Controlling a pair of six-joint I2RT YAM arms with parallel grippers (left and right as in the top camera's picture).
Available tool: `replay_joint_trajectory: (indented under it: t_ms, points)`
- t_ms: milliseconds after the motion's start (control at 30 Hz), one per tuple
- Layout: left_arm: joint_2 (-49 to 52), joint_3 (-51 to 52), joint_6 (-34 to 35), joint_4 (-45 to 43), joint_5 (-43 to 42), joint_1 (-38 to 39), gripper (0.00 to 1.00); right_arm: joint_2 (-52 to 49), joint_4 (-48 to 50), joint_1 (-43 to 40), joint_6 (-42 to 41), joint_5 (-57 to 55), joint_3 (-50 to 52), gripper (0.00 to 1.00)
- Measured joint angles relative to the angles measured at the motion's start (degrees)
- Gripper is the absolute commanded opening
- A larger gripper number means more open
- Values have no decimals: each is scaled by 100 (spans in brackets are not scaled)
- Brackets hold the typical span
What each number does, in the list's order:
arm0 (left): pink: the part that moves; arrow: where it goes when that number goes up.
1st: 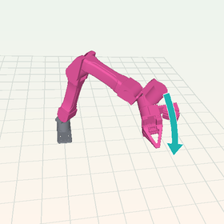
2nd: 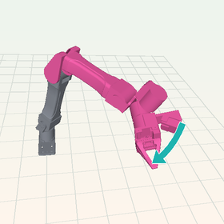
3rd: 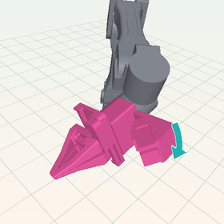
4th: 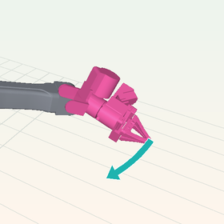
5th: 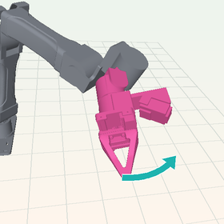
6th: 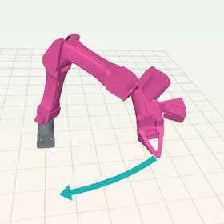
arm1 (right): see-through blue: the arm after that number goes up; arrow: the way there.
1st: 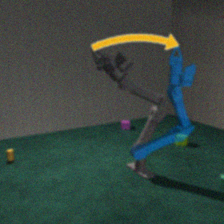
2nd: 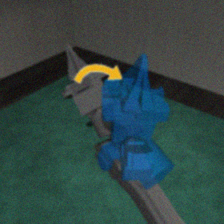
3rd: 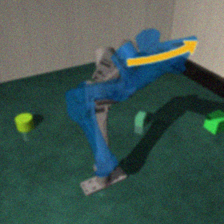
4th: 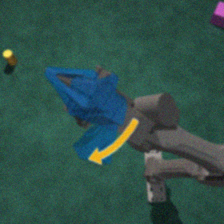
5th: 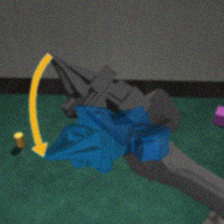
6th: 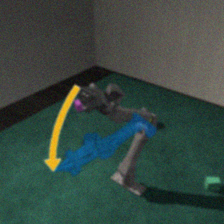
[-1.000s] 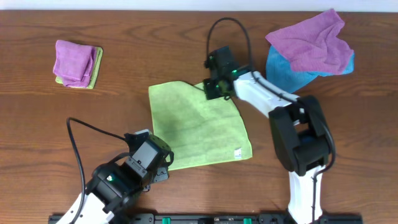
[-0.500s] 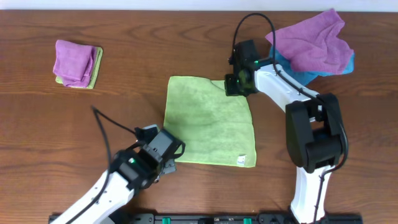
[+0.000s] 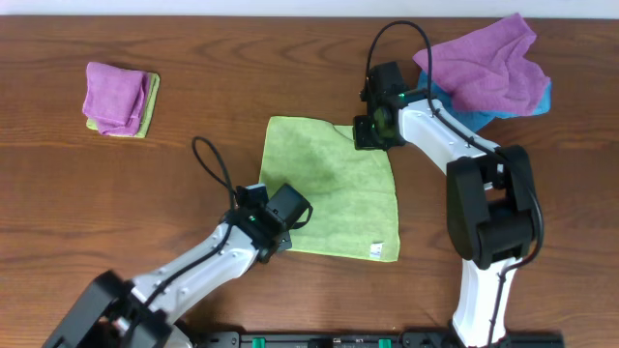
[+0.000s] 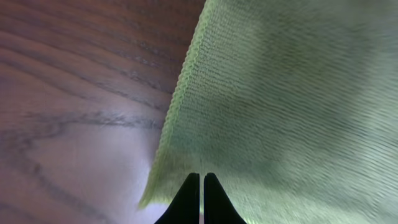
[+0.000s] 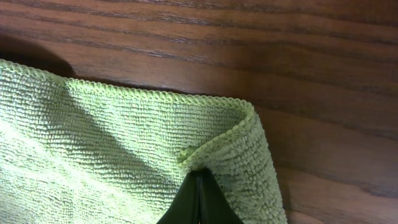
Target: Fold the cloth
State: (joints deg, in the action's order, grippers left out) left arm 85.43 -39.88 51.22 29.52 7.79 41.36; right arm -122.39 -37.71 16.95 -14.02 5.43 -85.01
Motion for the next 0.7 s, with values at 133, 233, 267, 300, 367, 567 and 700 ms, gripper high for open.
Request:
replay_joint_trajectory:
  t_ms: [133,233,267,300,367,567,700]
  points:
    - [295,-17,28,-35,37,7,6,7,-15,0,-2,-13,0,1]
    - [350,-59,109,7,52,22,6,17,-66,0,0,-57,0,1]
    - [369,-76,138,24,55,31,6,20,-85,0,0,-74,-2,1]
    - [389,-96,166,46,55,42,6,22,-133,0,-2,-94,-13,1]
    - [411,-125,199,94,33,42,6,22,-240,-2,-2,-157,-48,1]
    - [448,-195,487,468,-13,79,6,20,-772,-46,-2,-713,-168,1]
    - [448,-195,640,588,7,216,6,2,-1147,-98,0,-1093,-332,1]
